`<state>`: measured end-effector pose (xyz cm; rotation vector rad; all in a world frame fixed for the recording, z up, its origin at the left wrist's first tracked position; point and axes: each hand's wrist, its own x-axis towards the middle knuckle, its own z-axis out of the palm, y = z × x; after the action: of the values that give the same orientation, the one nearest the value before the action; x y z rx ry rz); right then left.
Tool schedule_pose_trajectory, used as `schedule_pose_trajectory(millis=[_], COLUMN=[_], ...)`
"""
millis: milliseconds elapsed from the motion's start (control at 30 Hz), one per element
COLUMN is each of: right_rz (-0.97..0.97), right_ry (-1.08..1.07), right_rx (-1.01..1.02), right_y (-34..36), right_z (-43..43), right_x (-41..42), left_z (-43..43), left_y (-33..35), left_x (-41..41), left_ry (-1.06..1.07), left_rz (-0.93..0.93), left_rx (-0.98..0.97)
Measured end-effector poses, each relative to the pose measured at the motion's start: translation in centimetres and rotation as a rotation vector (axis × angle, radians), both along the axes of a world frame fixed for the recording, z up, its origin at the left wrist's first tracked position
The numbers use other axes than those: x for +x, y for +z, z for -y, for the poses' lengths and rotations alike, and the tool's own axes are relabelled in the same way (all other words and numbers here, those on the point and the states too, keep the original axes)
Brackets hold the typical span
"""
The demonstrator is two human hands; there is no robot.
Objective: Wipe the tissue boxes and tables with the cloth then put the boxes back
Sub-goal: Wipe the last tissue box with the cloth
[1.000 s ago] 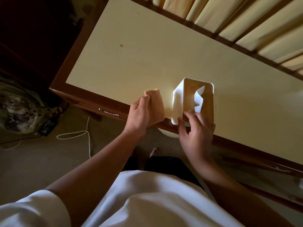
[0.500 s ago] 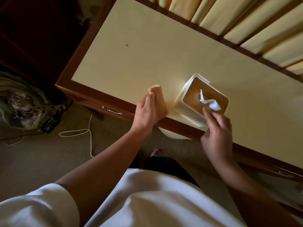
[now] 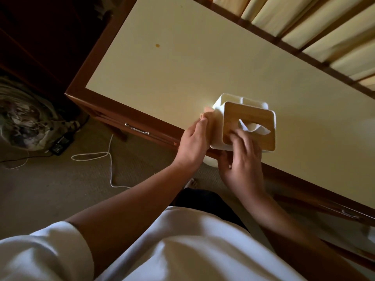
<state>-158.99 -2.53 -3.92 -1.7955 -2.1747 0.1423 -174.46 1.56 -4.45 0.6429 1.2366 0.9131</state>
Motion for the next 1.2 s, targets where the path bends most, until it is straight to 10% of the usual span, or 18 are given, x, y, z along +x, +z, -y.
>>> schedule_pose_trajectory(millis=[333, 533, 733, 933, 1200], right_rz=[-0.004, 0.061, -0.003, 0.199, -0.044], right_ry=[0.044, 0.036, 0.049, 0.085, 0.016], right_rx=[-0.124, -0.076, -0.077, -0.159, -0.078], right_y=[-1.0, -1.7, -1.6, -2.1, -1.7], right_z=[0.5, 0.0, 0.4, -0.1, 0.4], right_x=[-0.2, 0.5, 0.2, 0.9, 0.2], left_z=[-7.5, 3.5, -8.0, 3.0, -6.3], left_y=[-2.7, 1.2, 0.3, 2.2, -0.5], left_x=[3.1, 3.8, 4.2, 4.9, 4.7], left_ry=[0.017, 0.045, 0.093, 0.151, 0.087], left_rz=[-0.017, 0.042, -0.075, 0.027, -0.067], left_rx=[-0.094, 0.116, -0.038, 0.041, -0.038])
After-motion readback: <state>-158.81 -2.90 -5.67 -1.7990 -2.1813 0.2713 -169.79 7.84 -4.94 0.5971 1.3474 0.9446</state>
